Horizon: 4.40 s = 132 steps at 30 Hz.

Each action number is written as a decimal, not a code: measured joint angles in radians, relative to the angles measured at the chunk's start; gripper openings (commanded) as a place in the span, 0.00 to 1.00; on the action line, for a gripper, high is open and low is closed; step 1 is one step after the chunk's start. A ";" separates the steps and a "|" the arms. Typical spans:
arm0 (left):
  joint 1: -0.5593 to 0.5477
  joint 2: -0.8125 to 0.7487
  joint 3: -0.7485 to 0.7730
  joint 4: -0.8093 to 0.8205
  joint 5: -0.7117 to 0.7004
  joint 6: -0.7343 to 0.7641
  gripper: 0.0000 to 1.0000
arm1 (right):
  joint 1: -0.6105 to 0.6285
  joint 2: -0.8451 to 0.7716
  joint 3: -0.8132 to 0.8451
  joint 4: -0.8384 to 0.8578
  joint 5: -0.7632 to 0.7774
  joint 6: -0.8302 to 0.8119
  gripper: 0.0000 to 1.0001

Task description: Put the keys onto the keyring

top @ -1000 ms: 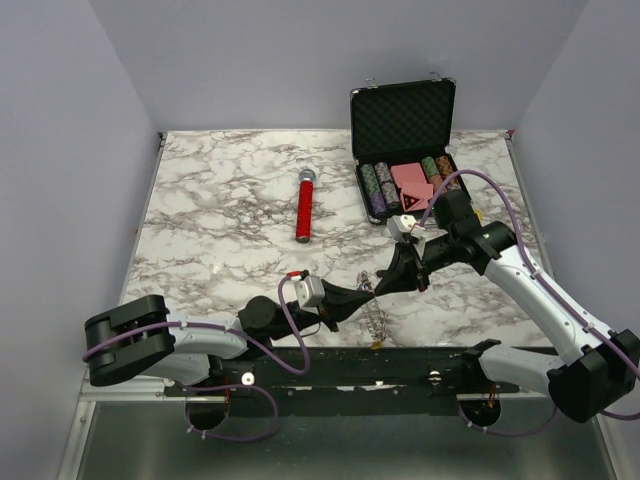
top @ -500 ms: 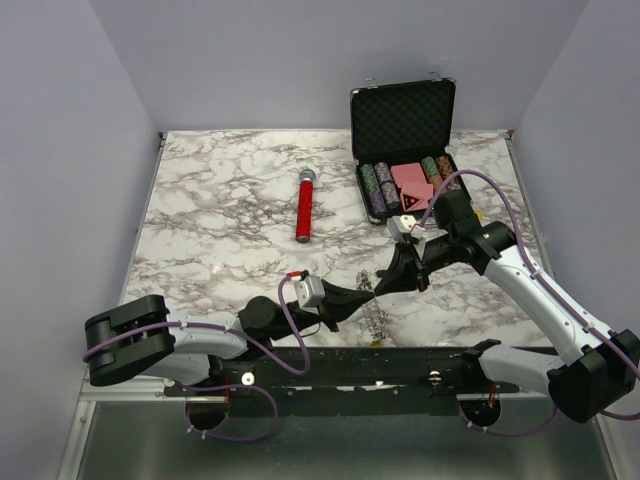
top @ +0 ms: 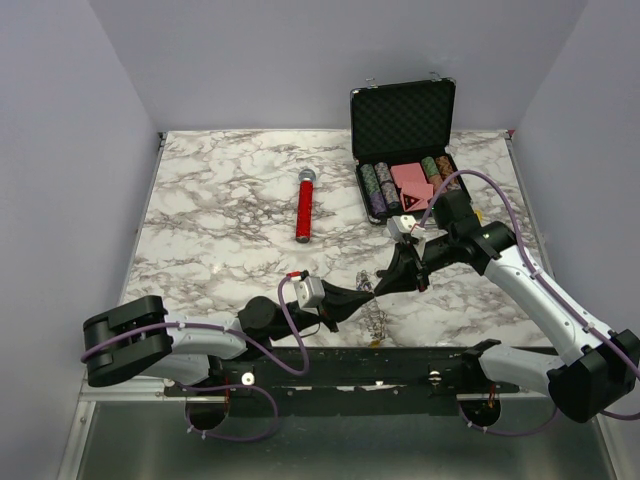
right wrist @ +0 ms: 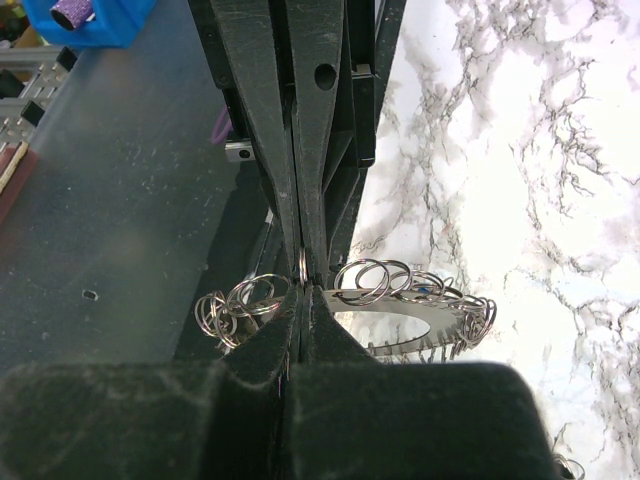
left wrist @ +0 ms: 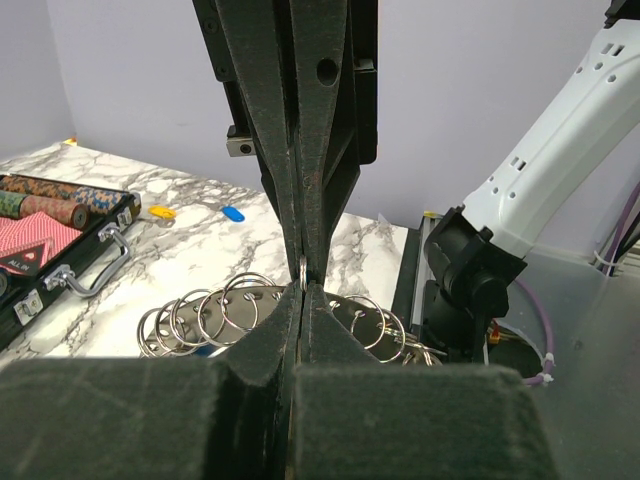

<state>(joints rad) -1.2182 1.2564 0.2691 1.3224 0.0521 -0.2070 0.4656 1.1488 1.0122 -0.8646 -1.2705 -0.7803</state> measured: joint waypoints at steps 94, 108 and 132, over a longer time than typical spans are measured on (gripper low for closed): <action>-0.012 -0.151 -0.042 -0.066 -0.056 0.015 0.00 | -0.036 -0.029 -0.001 0.019 -0.060 0.053 0.60; -0.013 -0.162 -0.054 -0.045 -0.073 0.015 0.00 | -0.036 -0.029 -0.021 0.011 -0.083 -0.020 0.72; -0.013 -0.167 -0.067 -0.044 -0.087 0.011 0.00 | -0.036 -0.014 -0.021 -0.050 -0.085 -0.138 0.74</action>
<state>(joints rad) -1.2308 1.0893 0.2020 1.2785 -0.0349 -0.1955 0.4297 1.1347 0.9913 -0.9146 -1.3552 -0.9184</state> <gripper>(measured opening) 0.009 0.738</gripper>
